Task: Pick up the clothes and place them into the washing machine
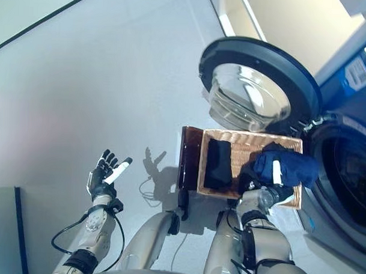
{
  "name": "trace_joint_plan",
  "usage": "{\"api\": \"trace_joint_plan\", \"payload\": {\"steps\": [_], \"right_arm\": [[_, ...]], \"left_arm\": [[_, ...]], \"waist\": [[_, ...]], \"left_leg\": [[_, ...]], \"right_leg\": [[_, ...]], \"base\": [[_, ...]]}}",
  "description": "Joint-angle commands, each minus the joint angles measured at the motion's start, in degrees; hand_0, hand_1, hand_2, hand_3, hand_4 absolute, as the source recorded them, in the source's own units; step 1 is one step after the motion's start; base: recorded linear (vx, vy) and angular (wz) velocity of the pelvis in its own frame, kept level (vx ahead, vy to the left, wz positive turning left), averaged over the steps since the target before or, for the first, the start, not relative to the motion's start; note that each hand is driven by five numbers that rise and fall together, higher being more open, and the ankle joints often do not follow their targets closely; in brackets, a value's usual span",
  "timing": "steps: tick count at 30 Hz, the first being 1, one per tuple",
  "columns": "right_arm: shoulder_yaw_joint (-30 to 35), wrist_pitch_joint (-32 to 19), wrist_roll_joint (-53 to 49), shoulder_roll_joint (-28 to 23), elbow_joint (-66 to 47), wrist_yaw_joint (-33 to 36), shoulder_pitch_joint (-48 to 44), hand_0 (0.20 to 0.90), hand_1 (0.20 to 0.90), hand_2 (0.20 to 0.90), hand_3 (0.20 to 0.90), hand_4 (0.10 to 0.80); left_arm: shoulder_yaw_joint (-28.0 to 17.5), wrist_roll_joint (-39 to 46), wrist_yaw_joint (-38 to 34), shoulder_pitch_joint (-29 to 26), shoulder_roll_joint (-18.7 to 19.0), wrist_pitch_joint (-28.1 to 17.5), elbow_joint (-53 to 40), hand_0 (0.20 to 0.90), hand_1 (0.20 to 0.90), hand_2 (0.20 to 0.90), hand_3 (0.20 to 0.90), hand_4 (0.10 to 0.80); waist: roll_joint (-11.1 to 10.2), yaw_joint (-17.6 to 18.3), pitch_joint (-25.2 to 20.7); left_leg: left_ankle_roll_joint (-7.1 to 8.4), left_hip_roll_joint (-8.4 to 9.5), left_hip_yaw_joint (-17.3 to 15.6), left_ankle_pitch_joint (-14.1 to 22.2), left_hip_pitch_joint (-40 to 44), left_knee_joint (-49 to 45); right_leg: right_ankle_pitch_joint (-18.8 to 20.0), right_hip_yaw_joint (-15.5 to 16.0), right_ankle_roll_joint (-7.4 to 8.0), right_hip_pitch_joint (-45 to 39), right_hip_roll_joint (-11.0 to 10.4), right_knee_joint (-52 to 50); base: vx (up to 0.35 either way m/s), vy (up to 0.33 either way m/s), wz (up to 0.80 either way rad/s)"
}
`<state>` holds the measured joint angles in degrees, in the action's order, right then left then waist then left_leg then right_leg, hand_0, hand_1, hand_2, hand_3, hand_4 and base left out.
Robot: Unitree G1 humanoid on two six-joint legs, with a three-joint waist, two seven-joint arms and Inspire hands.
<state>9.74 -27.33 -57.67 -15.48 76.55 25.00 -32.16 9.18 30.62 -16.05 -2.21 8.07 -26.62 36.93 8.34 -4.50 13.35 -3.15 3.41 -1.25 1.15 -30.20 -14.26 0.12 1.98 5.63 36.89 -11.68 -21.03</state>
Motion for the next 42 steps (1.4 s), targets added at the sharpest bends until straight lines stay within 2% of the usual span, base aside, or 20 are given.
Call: {"api": "trace_joint_plan", "payload": {"steps": [1,8,19,23,25,26,28,30,31,32,34,35,37,39,40,41,42], "right_arm": [[-1.76,0.49,0.70,-4.41,1.38,-0.68,-2.01,0.900,0.900,0.900,0.900,0.800],[-2.40,3.17,1.10,-3.21,3.32,-2.13,0.63,0.900,0.900,0.900,0.900,0.800],[-5.03,5.37,4.97,-0.70,2.50,-3.37,3.40,0.900,0.900,0.900,0.900,0.800],[-9.06,6.31,14.02,0.54,-2.28,-1.87,6.40,0.900,0.900,0.900,0.900,0.800],[-13.65,8.00,23.18,0.36,-6.34,-1.57,8.01,0.900,0.900,0.900,0.900,0.800],[-13.66,8.04,23.25,0.39,-6.44,-1.48,8.03,0.900,0.900,0.900,0.900,0.800],[-18.50,10.70,36.40,-1.90,-16.09,-0.68,11.94,0.900,0.900,0.900,0.900,0.800],[-18.60,11.03,39.45,-3.05,-19.53,-0.51,13.47,0.900,0.900,0.900,0.900,0.800],[-20.07,12.67,48.87,-6.28,-29.39,-1.20,17.18,0.900,0.900,0.900,0.900,0.800],[-20.45,13.47,54.16,-8.67,-33.43,-1.85,19.03,0.900,0.900,0.900,0.900,0.800],[-20.08,14.11,57.50,-10.24,-35.42,-1.97,20.29,0.900,0.900,0.900,0.900,0.800],[-21.00,16.35,69.94,-15.13,-40.57,-2.42,22.75,0.900,0.900,0.900,0.900,0.800],[-22.24,17.76,83.06,-20.91,-45.39,-2.98,24.52,0.900,0.900,0.900,0.900,0.800],[-22.00,17.79,90.42,-24.97,-46.76,-3.95,26.22,0.900,0.900,0.900,0.900,0.800],[-21.99,17.79,90.42,-24.98,-46.78,-3.96,26.24,0.900,0.900,0.900,0.900,0.800],[-23.46,17.46,97.07,-29.39,-46.73,-3.87,26.50,0.900,0.900,0.900,0.900,0.800],[-24.69,17.43,99.95,-31.16,-45.99,-4.68,25.99,0.900,0.900,0.900,0.900,0.800]], "left_arm": [[-2.89,0.57,1.15,-0.93,2.14,-3.64,-3.40,0.900,0.900,0.900,0.900,0.800],[-3.70,1.89,2.29,-0.61,1.85,-2.29,-2.38,0.900,0.900,0.900,0.900,0.800],[-5.42,2.16,3.93,0.42,1.75,-0.80,-0.91,0.900,0.900,0.900,0.900,0.800],[-6.39,2.17,3.63,0.29,1.87,-1.18,0.18,0.900,0.900,0.900,0.900,0.800],[-7.19,1.55,3.09,0.16,2.21,-1.56,0.30,0.900,0.900,0.900,0.900,0.800],[-7.23,1.53,3.08,0.14,2.20,-1.55,0.29,0.900,0.900,0.900,0.900,0.800],[-9.31,-0.05,2.33,0.17,2.76,-1.87,-0.37,0.900,0.900,0.900,0.900,0.800],[-9.78,-0.85,2.05,0.28,2.96,-2.11,-0.53,0.900,0.900,0.900,0.900,0.800],[-10.95,-1.49,2.10,0.27,3.22,-2.47,-0.22,0.900,0.900,0.900,0.900,0.800],[-11.34,-1.80,2.37,0.41,3.29,-2.71,-0.04,0.900,0.900,0.900,0.900,0.800],[-11.43,-2.05,2.65,0.29,3.41,-2.90,0.59,0.900,0.900,0.900,0.900,0.800],[-11.91,-2.02,3.49,0.50,3.41,-3.03,1.03,0.900,0.900,0.900,0.900,0.800],[-12.19,-2.41,4.44,0.79,3.59,-3.30,1.20,0.900,0.900,0.900,0.900,0.800],[-11.90,-3.14,5.26,0.96,3.78,-3.63,1.53,0.900,0.900,0.900,0.900,0.800],[-11.89,-3.14,5.27,0.96,3.77,-3.64,1.54,0.900,0.900,0.900,0.900,0.800],[-11.11,-3.86,6.12,1.11,4.00,-3.91,2.11,0.900,0.900,0.900,0.900,0.800],[-10.76,-4.06,6.38,1.03,4.09,-3.63,2.25,0.900,0.900,0.900,0.900,0.800]], "waist": [[-0.96,-1.32,-1.43],[-2.91,-1.69,-2.69],[-5.14,-1.29,-4.13],[-5.88,-0.63,-4.22],[-6.30,-0.38,-3.89],[-6.32,-0.32,-3.98],[-7.11,0.29,-3.53],[-7.34,0.56,-3.61],[-7.93,1.21,-3.30],[-8.17,1.46,-3.29],[-8.35,1.65,-3.40],[-8.70,1.97,-3.22],[-8.96,2.22,-3.27],[-9.23,2.38,-3.65],[-9.23,2.39,-3.74],[-9.49,2.43,-4.04],[-9.64,2.36,-4.18]], "left_leg": [[3.46,-0.21,0.74,1.79,0.55,2.48],[4.02,-0.47,1.59,-0.79,4.87,7.61],[3.96,-1.16,1.79,-0.77,7.89,8.78],[4.16,-1.50,2.00,-0.97,8.88,9.28],[4.22,-1.69,2.10,-0.88,9.34,9.27],[4.20,-1.64,2.12,-1.16,9.15,9.37],[4.26,-1.89,2.21,-1.13,9.26,9.20],[4.25,-1.89,2.28,-1.44,8.99,9.26],[4.24,-2.11,2.29,-1.18,9.21,9.04],[4.20,-2.14,2.39,-1.20,9.17,8.99],[4.16,-2.12,2.51,-1.45,8.97,9.05],[4.14,-2.28,2.62,-1.23,9.20,9.03],[4.15,-2.52,2.63,-1.20,9.27,9.16],[4.20,-2.69,2.61,-1.53,9.22,9.46],[4.19,-2.68,2.62,-1.59,9.13,9.51],[4.27,-2.81,2.69,-1.54,9.19,9.55],[4.33,-2.90,2.82,-1.49,9.20,9.54]], "right_leg": [[1.01,1.84,-0.68,-9.22,-1.16,9.89],[3.55,3.72,-0.02,-14.98,-1.81,15.74],[3.61,4.09,0.22,-18.09,-1.35,17.05],[3.61,4.48,0.36,-19.01,-1.15,17.50],[3.52,4.71,0.39,-19.39,-1.00,17.49],[3.77,4.73,0.39,-19.23,-1.04,17.62],[3.58,4.94,0.46,-19.37,-0.81,17.41],[3.79,5.04,0.47,-19.09,-0.87,17.45],[3.50,4.92,0.53,-19.21,-0.75,17.06],[3.40,4.91,0.57,-19.16,-0.70,16.86],[3.55,5.01,0.64,-19.00,-0.74,16.85],[3.16,4.88,0.72,-19.07,-0.54,16.39],[2.92,4.72,0.80,-18.97,-0.37,16.26],[3.09,4.69,0.82,-18.85,-0.28,16.34],[3.14,4.70,0.83,-18.76,-0.29,16.38],[3.04,4.67,0.87,-18.80,-0.16,16.40],[2.95,4.62,0.85,-18.86,-0.08,16.40]], "base": [[0.095,-0.024,0.14],[0.068,-0.023,0.09],[0.009,-0.005,0.00],[0.004,-0.008,-0.02],[0.000,0.000,0.00],[-0.025,-0.019,0.06],[-0.010,-0.010,0.02],[-0.004,-0.004,-0.02],[0.008,-0.016,0.05],[0.010,-0.021,0.05],[0.000,0.000,0.00],[0.000,0.000,0.00],[0.019,-0.012,0.06],[0.000,0.000,0.00],[-0.003,-0.011,-0.04],[0.005,-0.023,-0.04],[0.020,-0.034,-0.06]]}}
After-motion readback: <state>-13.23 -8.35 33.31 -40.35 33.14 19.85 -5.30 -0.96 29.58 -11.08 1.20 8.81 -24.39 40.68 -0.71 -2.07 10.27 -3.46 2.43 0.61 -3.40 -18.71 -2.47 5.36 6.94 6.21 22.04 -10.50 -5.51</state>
